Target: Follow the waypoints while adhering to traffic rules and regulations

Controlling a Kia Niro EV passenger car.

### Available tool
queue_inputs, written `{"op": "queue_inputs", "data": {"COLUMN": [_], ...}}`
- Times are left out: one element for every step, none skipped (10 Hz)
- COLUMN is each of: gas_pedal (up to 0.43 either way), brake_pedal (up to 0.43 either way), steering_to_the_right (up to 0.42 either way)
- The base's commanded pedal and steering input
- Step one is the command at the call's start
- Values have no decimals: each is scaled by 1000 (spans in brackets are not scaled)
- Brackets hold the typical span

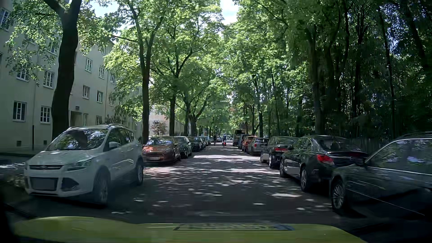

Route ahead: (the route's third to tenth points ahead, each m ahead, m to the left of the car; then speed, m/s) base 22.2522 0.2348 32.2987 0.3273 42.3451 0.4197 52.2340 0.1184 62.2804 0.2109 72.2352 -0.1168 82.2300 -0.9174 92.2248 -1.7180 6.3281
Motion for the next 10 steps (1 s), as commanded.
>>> {"op": "queue_inputs", "data": {"gas_pedal": [98, 98, 98, 98, 98, 98, 87, 67, 59, 39], "brake_pedal": [0, 0, 0, 0, 0, 0, 0, 0, 0, 0], "steering_to_the_right": [-5, -1, 6, 12, 13, 12, 12, 12, 13, 15]}}
